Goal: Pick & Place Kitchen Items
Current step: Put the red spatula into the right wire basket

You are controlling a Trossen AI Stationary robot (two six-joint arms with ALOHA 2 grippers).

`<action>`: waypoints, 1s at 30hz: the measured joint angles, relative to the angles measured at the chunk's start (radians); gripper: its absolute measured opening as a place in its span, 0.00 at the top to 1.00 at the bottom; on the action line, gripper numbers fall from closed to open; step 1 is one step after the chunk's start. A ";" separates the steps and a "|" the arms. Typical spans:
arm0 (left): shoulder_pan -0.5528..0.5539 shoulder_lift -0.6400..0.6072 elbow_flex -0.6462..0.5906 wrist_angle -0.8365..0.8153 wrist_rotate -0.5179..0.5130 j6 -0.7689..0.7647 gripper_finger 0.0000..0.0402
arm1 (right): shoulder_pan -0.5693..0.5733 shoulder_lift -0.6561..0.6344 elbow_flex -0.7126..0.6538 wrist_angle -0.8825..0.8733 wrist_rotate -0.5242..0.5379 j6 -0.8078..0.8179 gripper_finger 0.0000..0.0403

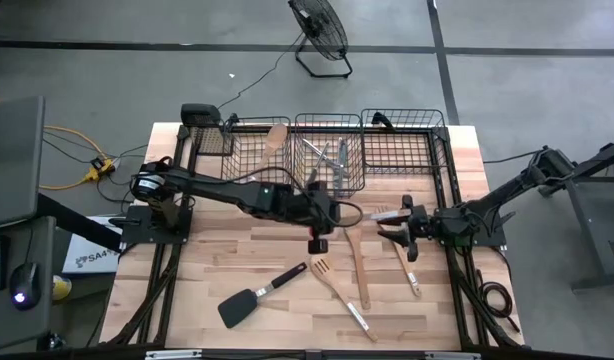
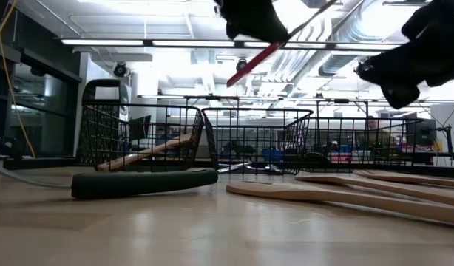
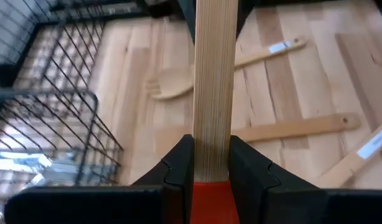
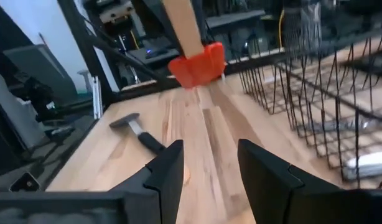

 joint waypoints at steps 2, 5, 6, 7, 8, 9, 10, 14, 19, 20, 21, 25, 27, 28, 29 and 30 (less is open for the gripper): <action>0.000 0.000 0.018 -0.009 -0.027 0.017 0.83 | 0.000 0.010 0.018 -0.004 0.001 -0.060 0.64; 0.000 0.000 0.040 -0.018 -0.055 0.047 0.83 | 0.000 0.024 0.065 0.003 0.010 -0.169 0.64; 0.000 0.000 0.046 -0.016 -0.059 0.054 0.83 | 0.000 0.030 0.080 0.003 0.018 -0.202 0.64; 0.000 0.000 0.053 -0.017 -0.059 0.059 0.83 | 0.000 0.035 0.094 0.003 0.029 -0.232 0.64; 0.000 0.000 0.059 -0.017 -0.062 0.062 0.83 | 0.000 0.040 0.108 0.001 0.042 -0.259 0.64; 0.000 0.000 0.064 -0.013 -0.063 0.066 0.83 | 0.000 0.044 0.121 0.000 0.059 -0.284 0.64; 0.000 0.000 0.068 -0.013 -0.064 0.070 0.83 | 0.000 0.047 0.133 0.002 0.083 -0.307 0.64; 0.000 0.000 0.076 -0.015 -0.064 0.086 0.83 | 0.000 0.052 0.146 0.041 0.133 -0.383 0.64; 0.000 -0.004 0.076 -0.018 -0.078 0.092 0.83 | 0.000 0.051 0.147 0.104 0.127 -0.401 0.64; 0.000 -0.005 0.076 -0.017 -0.078 0.093 0.83 | 0.000 0.051 0.147 0.114 0.131 -0.407 0.64; 0.000 -0.007 0.076 -0.012 -0.079 0.093 0.83 | 0.000 0.051 0.148 0.121 0.144 -0.412 0.64; 0.015 -0.007 0.076 -0.003 -0.080 0.093 0.83 | 0.000 0.048 0.149 0.129 0.194 -0.454 0.61; 0.031 -0.007 0.076 0.001 -0.079 0.093 0.83 | 0.000 0.049 0.149 0.144 0.190 -0.480 0.59; 0.039 -0.007 0.076 0.002 -0.074 0.093 0.83 | 0.000 0.048 0.149 0.161 0.188 -0.489 0.57; 0.050 -0.007 0.076 0.001 -0.067 0.092 0.83 | 0.000 0.048 0.149 0.177 0.188 -0.491 0.54; 0.058 -0.007 0.076 0.001 -0.059 0.089 0.83 | 0.000 0.048 0.149 0.196 0.189 -0.494 0.52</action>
